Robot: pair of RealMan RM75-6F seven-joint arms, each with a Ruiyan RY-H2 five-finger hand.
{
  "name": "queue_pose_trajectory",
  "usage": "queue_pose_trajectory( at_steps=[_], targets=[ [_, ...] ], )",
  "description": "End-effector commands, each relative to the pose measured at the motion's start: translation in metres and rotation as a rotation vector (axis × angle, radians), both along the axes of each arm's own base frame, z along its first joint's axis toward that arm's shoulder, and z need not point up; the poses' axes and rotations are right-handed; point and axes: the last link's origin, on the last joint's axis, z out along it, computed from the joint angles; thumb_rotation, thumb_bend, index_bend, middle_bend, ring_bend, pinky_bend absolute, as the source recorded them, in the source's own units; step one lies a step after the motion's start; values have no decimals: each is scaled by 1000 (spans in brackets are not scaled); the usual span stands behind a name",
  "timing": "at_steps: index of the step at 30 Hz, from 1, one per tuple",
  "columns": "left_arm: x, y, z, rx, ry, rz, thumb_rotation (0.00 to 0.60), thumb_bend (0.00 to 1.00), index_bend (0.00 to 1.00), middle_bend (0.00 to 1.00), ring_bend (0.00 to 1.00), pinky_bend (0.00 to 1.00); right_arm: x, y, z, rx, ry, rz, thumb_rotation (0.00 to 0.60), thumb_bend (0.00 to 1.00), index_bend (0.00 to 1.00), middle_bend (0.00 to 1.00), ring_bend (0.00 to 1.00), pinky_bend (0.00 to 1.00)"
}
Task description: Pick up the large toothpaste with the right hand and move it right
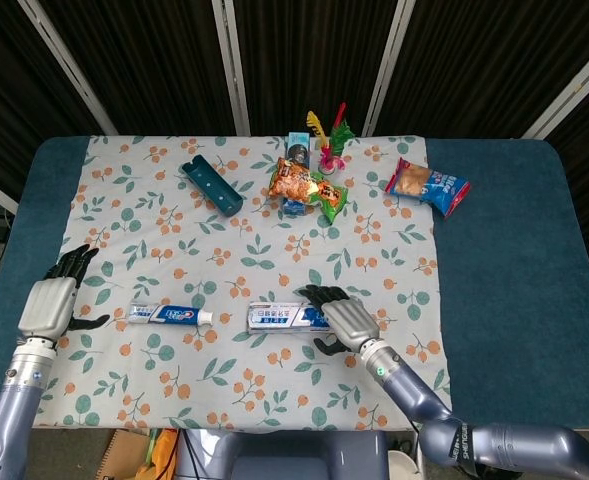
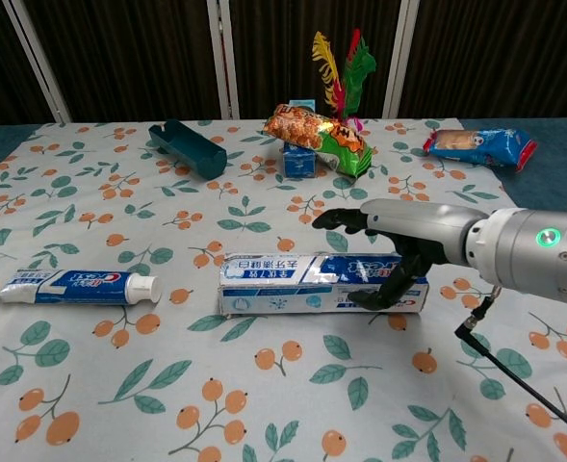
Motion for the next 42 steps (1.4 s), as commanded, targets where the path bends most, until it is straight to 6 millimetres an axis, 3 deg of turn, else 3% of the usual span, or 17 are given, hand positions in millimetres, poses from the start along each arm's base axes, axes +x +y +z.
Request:
queue_pose_trajectory(
  at_steps=[1, 14, 18, 24, 30, 35, 42],
  targets=[
    [-2, 1, 0, 0, -5, 12, 600, 0, 34, 8, 56, 168, 4, 1, -7, 13, -21, 0, 600, 394, 0, 4, 0, 15],
    [-2, 0, -1, -3, -11, 15, 600, 0, 34, 8, 56, 168, 14, -7, -34, 13, -63, -6, 600, 394, 2, 59, 0, 14],
    [-3, 0, -2, -5, -12, 18, 600, 0, 35, 8, 56, 168, 14, -9, -43, 6, -60, -3, 600, 394, 59, 111, 18, 22],
    [-5, 1, -3, -9, -17, 28, 600, 0, 35, 9, 56, 168, 15, -6, -54, -6, -71, -8, 600, 394, 192, 249, 144, 106],
    [-5, 1, -4, -10, -17, 31, 600, 0, 35, 10, 56, 168, 18, -4, -58, -38, -90, -13, 600, 394, 394, 440, 371, 279],
    [-6, 1, -4, -15, -21, 41, 600, 0, 37, 12, 57, 168, 18, -5, -51, -74, -110, -13, 600, 394, 430, 467, 405, 326],
    [-2, 2, -7, -34, -4, 34, 600, 21, 100, 70, 89, 201, 7, -17, -13, -179, -128, -28, 600, 394, 430, 467, 405, 326]
  ],
)
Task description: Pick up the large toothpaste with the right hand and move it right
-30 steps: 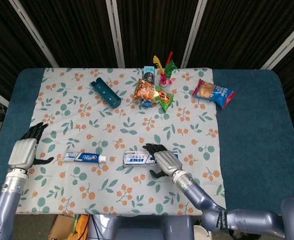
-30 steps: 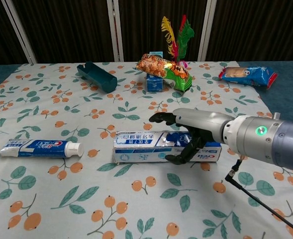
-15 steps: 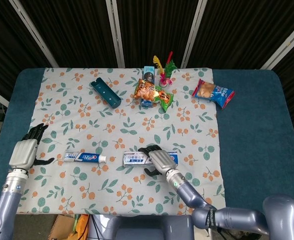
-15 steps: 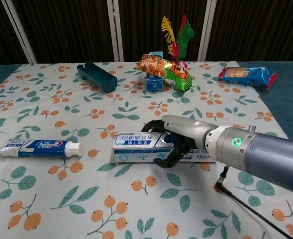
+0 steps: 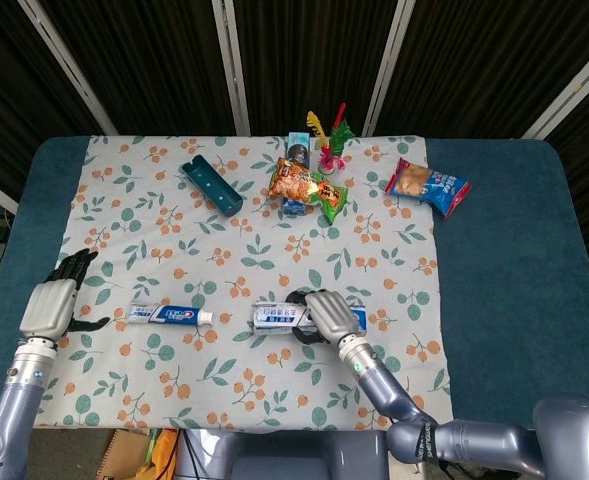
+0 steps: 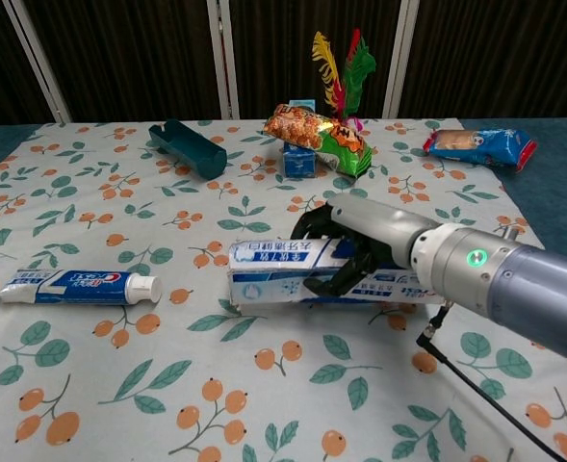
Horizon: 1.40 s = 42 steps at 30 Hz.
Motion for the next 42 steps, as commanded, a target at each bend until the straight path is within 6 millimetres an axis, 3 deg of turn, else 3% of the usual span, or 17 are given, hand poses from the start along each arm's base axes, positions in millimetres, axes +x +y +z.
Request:
queue_pose_trajectory(
  at_steps=[1, 4, 7, 16, 29, 35, 42],
  targets=[
    [5, 3, -2, -4, 16, -7, 600, 47, 151, 113, 126, 240, -9, -8, 25, -73, -10, -21, 600, 394, 430, 467, 405, 326],
    [11, 5, -5, -5, 47, -10, 600, 106, 281, 248, 246, 356, -13, -10, 36, -86, -9, -26, 600, 394, 430, 467, 405, 326],
    [21, 7, -11, -24, 79, -33, 600, 112, 317, 325, 313, 402, -15, -11, 46, -101, -12, -30, 600, 393, 430, 467, 405, 326],
    [37, 12, -44, -154, 176, -71, 600, 115, 329, 332, 318, 402, -17, -11, 69, -138, -27, -31, 600, 394, 430, 467, 405, 326],
    [46, 26, -79, -230, 246, -88, 600, 141, 349, 359, 335, 407, -19, -7, 77, -151, -28, -28, 600, 394, 430, 467, 405, 326],
    [48, 33, -88, -237, 263, -91, 600, 229, 448, 473, 432, 479, -23, -6, 81, -162, -24, -30, 600, 394, 430, 467, 405, 326],
    [45, 31, -97, -264, 289, -83, 600, 411, 624, 658, 602, 619, -28, -6, 87, -170, -22, -37, 600, 394, 430, 467, 405, 326]
  ],
)
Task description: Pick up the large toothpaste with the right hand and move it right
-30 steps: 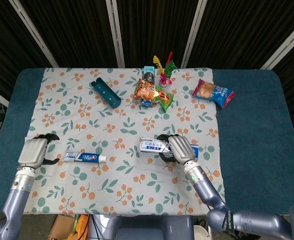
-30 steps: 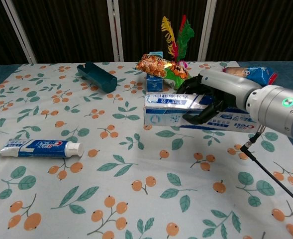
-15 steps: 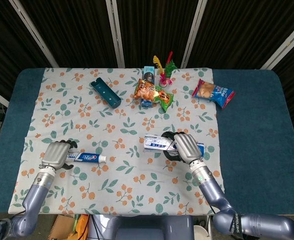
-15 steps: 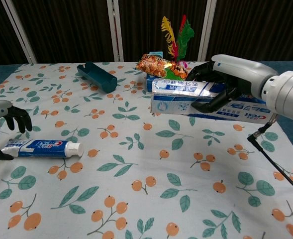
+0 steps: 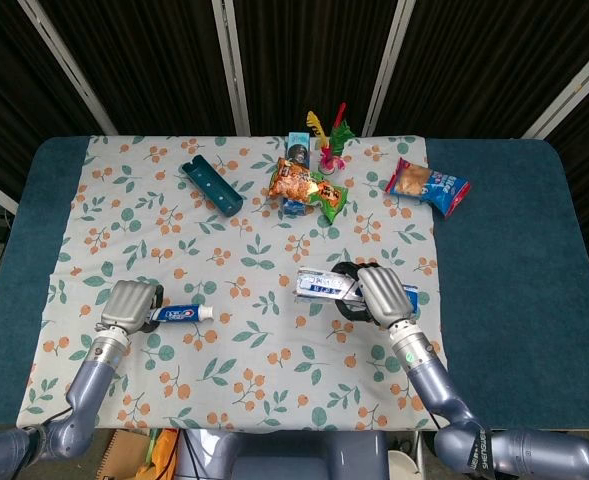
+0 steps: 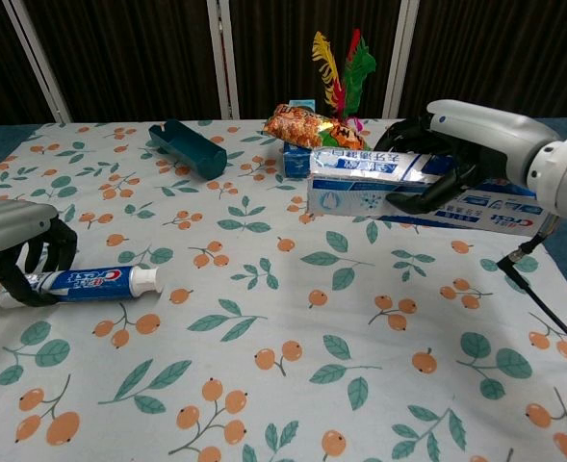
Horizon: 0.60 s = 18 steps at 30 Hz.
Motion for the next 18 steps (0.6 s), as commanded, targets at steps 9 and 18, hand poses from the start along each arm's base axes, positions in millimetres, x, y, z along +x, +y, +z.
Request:
queue_pose_trajectory(
  at_steps=[9, 18],
  targets=[
    [18, 12, 16, 59, -6, -97, 600, 467, 661, 696, 635, 650, -1, 2, 15, -28, -24, 3, 600, 393, 430, 467, 405, 326],
    [69, 51, 73, 161, 27, -360, 600, 467, 664, 697, 637, 650, 4, 4, 37, -60, -71, -1, 600, 394, 430, 467, 405, 326]
  ],
)
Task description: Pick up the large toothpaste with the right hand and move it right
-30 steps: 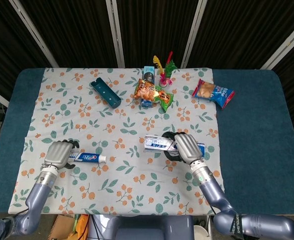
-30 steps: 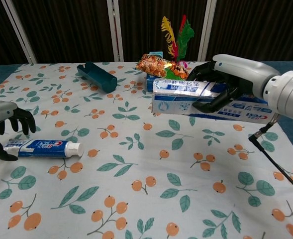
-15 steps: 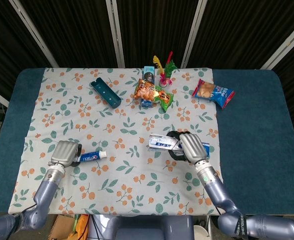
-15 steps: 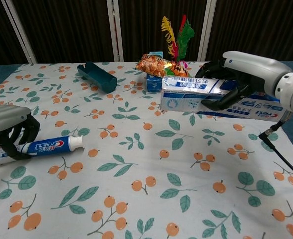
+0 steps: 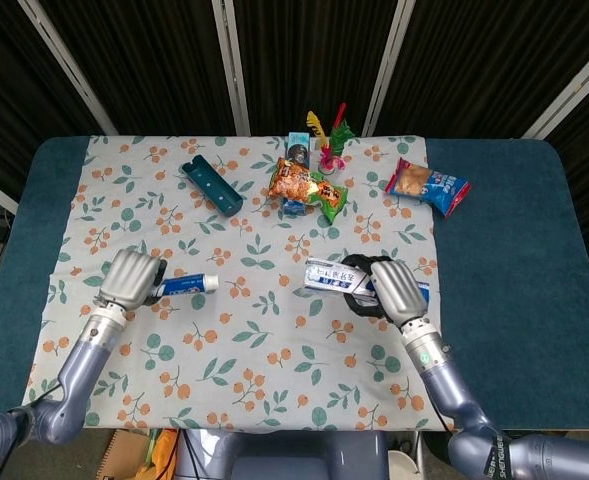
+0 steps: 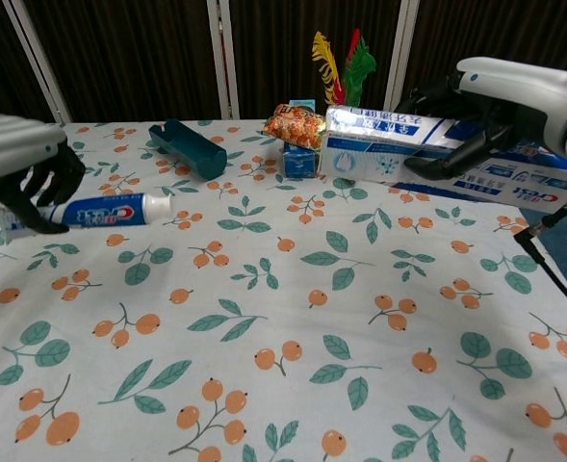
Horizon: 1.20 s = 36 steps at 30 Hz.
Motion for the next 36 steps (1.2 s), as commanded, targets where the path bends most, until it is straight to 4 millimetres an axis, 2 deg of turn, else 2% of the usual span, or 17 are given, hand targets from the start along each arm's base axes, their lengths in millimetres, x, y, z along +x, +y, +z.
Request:
queue_pose_trajectory(
  at_steps=[1, 9, 15, 24, 36],
  targets=[
    [29, 19, 28, 46, 8, -134, 600, 467, 664, 696, 637, 650, 1, 1, 7, -11, -19, -8, 600, 394, 431, 467, 405, 326],
    [86, 46, 76, 40, 26, -415, 600, 467, 669, 694, 637, 651, 9, 8, 16, -18, -55, -33, 600, 394, 430, 467, 405, 326],
    [117, 52, 92, 23, 64, -537, 600, 467, 670, 695, 637, 650, 15, 10, 20, -24, -73, -65, 600, 394, 430, 467, 405, 326],
    [143, 54, 82, -15, 114, -600, 600, 467, 671, 695, 637, 651, 26, 14, 24, -25, -100, -75, 600, 394, 430, 467, 405, 326],
    [155, 51, 61, -48, 139, -611, 600, 467, 674, 699, 638, 654, 21, 15, 28, -22, -102, -93, 600, 394, 430, 467, 405, 326]
  ],
)
